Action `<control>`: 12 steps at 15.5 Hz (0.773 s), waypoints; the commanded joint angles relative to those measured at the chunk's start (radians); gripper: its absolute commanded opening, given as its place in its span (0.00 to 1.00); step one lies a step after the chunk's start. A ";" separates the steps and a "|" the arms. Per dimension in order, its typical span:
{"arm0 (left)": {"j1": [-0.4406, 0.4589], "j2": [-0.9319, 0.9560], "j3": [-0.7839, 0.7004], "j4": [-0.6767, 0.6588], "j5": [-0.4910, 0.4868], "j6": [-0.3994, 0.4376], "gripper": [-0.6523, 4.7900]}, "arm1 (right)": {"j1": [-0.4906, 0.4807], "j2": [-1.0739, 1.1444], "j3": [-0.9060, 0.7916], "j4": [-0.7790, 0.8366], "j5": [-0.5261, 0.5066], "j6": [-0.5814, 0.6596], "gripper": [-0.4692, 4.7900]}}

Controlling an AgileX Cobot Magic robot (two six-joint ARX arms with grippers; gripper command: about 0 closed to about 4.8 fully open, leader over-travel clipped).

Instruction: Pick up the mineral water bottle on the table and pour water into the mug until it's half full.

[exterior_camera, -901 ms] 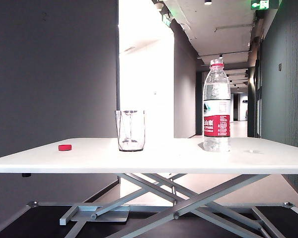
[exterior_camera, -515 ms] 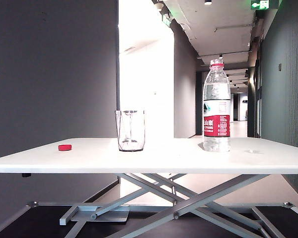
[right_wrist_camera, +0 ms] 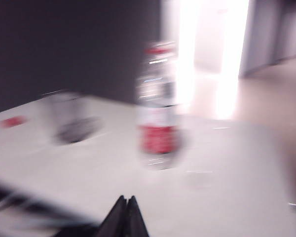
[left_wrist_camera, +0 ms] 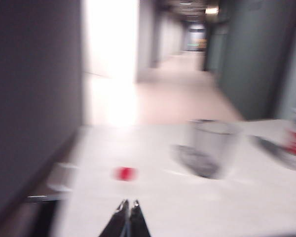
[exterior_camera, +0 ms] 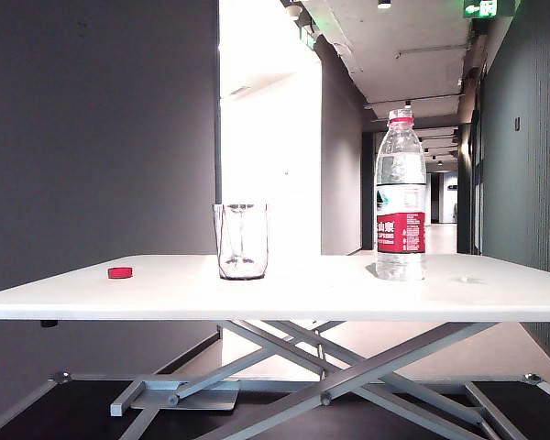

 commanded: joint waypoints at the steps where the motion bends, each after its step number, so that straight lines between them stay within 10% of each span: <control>1: -0.001 0.000 -0.011 -0.009 0.244 0.021 0.11 | 0.001 -0.002 -0.003 -0.032 -0.121 0.004 0.07; 2: -0.001 0.000 -0.011 -0.029 0.302 0.027 0.11 | 0.001 -0.001 -0.003 -0.049 -0.132 -0.004 0.11; 4: -0.001 0.000 -0.011 -0.066 0.388 0.076 0.11 | 0.001 0.002 -0.003 -0.043 -0.126 -0.050 0.50; 12: -0.001 0.000 -0.011 -0.100 0.385 0.141 0.11 | 0.001 0.208 0.003 0.225 -0.058 -0.021 0.84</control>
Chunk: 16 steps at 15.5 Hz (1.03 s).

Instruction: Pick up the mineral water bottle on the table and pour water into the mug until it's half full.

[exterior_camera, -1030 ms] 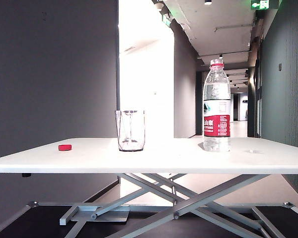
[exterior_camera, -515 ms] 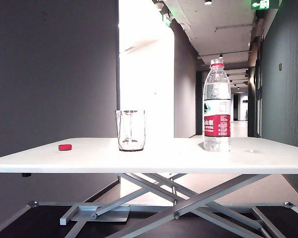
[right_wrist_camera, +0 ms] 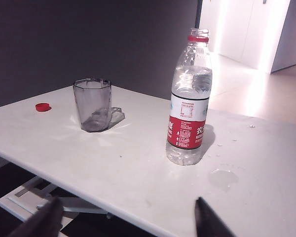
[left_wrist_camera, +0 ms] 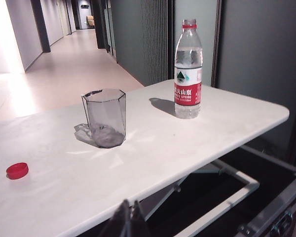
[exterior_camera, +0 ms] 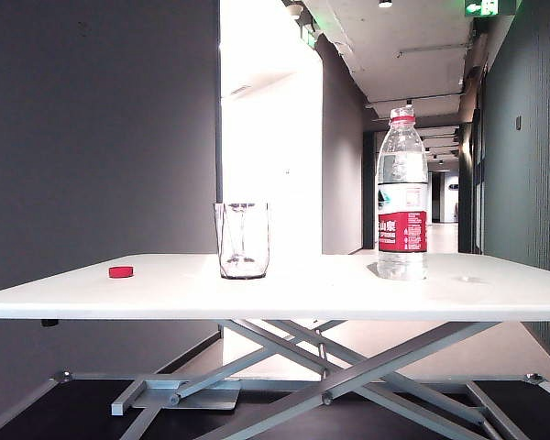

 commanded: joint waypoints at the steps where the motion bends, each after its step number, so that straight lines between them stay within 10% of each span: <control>1: -0.001 0.001 0.002 -0.036 0.005 0.034 0.11 | 0.000 0.146 0.011 0.182 0.009 0.006 0.86; 8: -0.001 0.001 0.002 -0.072 -0.001 0.077 0.11 | 0.000 0.898 0.205 0.681 0.037 -0.001 1.00; 16: -0.001 0.001 0.002 -0.080 0.000 0.080 0.11 | 0.000 1.457 0.546 0.844 -0.137 -0.002 1.00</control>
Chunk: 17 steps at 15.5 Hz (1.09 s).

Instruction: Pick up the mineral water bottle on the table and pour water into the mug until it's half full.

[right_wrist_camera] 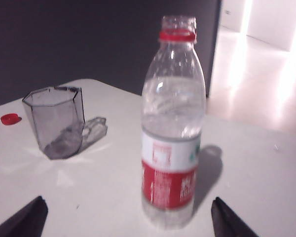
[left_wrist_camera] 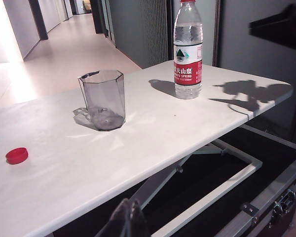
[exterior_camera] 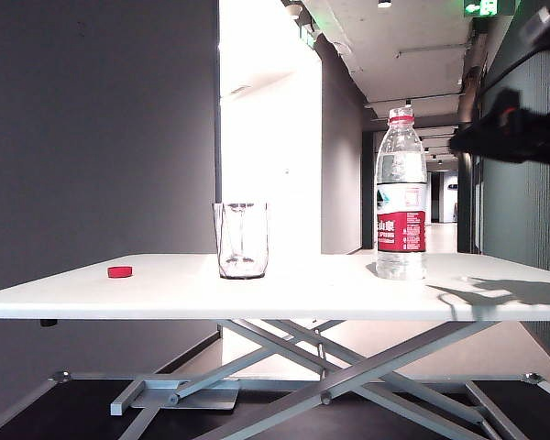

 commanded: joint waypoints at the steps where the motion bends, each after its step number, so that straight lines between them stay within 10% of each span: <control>1: -0.001 0.001 0.002 -0.003 0.001 0.005 0.11 | 0.000 0.130 0.105 0.021 -0.045 -0.005 1.00; 17: -0.001 0.001 0.002 -0.047 0.001 0.037 0.11 | 0.059 0.679 0.632 0.019 -0.151 -0.004 1.00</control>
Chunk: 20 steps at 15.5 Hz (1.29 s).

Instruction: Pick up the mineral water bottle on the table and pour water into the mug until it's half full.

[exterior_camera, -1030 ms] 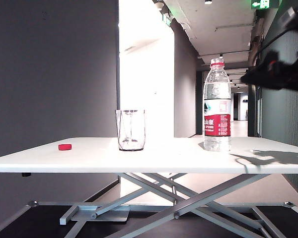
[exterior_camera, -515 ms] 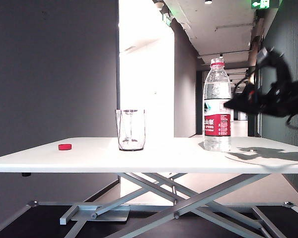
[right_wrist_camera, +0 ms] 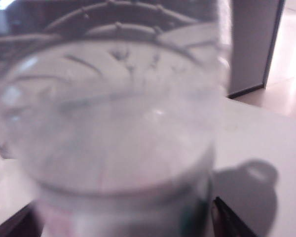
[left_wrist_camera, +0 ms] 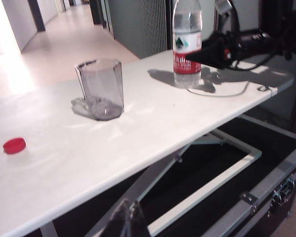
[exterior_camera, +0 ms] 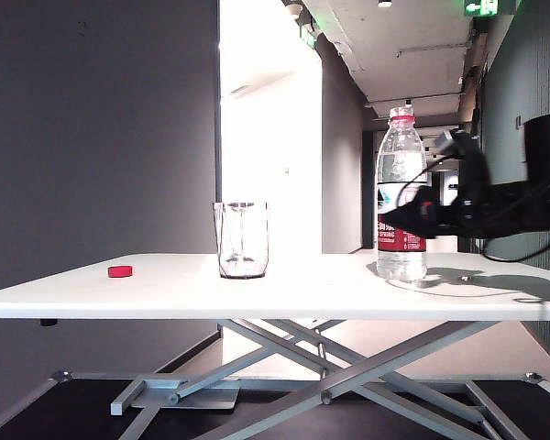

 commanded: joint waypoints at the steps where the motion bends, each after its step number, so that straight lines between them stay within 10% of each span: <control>1: -0.001 0.000 0.002 -0.002 0.001 0.008 0.11 | 0.013 0.026 0.054 0.010 0.009 0.000 1.00; 12: -0.001 0.000 0.002 -0.051 0.001 0.016 0.11 | 0.020 0.032 0.082 -0.010 0.022 -0.001 1.00; 15: -0.001 0.000 0.002 -0.063 0.001 0.017 0.11 | 0.020 0.032 0.082 -0.003 0.005 0.000 0.78; 20: -0.001 0.000 0.002 -0.067 0.005 0.017 0.11 | 0.023 0.031 0.082 -0.003 -0.007 0.000 0.77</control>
